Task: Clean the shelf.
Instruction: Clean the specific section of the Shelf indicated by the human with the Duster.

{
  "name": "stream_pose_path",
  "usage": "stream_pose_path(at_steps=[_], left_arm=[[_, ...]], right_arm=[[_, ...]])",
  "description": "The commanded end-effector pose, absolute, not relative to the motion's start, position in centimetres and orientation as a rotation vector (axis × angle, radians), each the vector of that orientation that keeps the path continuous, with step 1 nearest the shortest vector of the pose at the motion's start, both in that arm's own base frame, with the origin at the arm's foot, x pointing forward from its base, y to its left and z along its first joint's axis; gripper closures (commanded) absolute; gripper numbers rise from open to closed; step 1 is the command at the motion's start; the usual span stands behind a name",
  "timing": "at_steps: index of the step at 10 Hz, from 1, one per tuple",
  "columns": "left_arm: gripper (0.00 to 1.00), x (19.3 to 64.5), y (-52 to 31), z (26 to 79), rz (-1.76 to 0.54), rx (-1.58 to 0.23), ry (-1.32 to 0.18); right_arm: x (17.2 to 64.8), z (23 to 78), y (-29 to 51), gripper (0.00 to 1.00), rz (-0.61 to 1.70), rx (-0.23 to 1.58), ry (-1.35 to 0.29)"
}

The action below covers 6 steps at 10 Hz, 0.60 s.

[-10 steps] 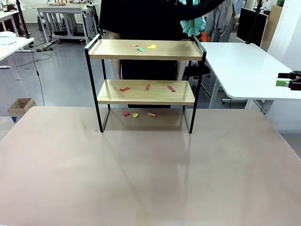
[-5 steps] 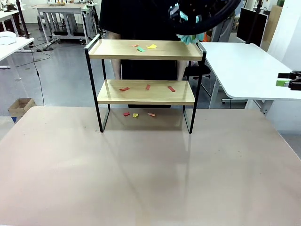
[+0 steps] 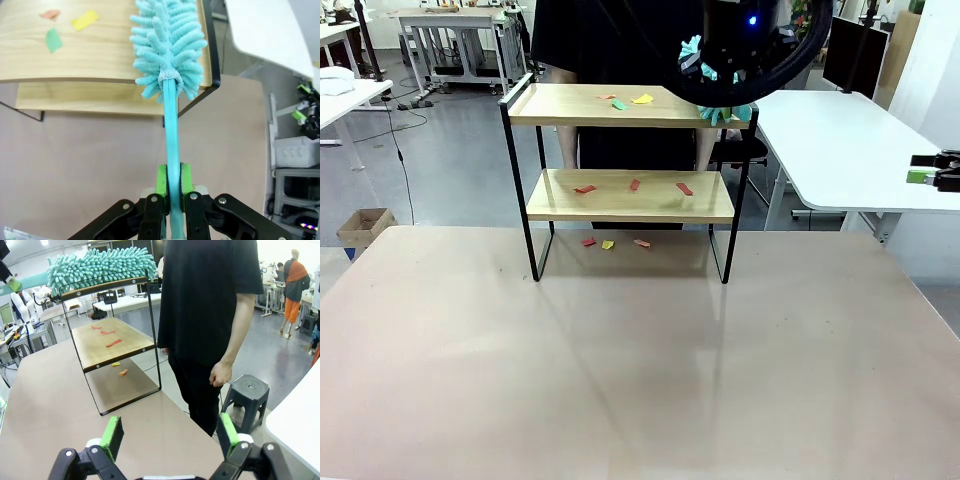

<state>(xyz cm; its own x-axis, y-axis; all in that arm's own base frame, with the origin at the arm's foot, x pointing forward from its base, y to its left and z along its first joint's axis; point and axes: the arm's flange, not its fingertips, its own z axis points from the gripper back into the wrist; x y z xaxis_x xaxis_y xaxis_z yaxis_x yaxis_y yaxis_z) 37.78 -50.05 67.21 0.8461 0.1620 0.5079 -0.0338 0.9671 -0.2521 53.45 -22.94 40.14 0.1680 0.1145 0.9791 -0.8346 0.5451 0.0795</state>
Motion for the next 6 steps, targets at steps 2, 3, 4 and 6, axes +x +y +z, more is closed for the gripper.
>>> stream_pose_path(at_steps=[2, 3, 4, 6], left_arm=[[0.87, 37.5, -50.2, 67.7, 0.085, -0.244, -0.572], [0.87, 37.6, -50.2, 67.4, 0.101, -0.242, -0.557], [0.87, 38.3, -49.3, 67.6, 0.079, -0.213, -0.528], [0.87, 39.2, -46.4, 67.9, 0.078, -0.193, -0.487]], right_arm=[[53.5, 40.4, -22.7, 0.0, 0.775, 0.736, -1.223], [53.5, 40.4, -22.7, 0.0, 0.775, 0.736, -1.223], [53.5, 40.4, -22.7, 0.0, 0.775, 0.736, -1.223], [53.5, 40.4, -22.7, 0.0, 0.775, 0.736, -1.223]])
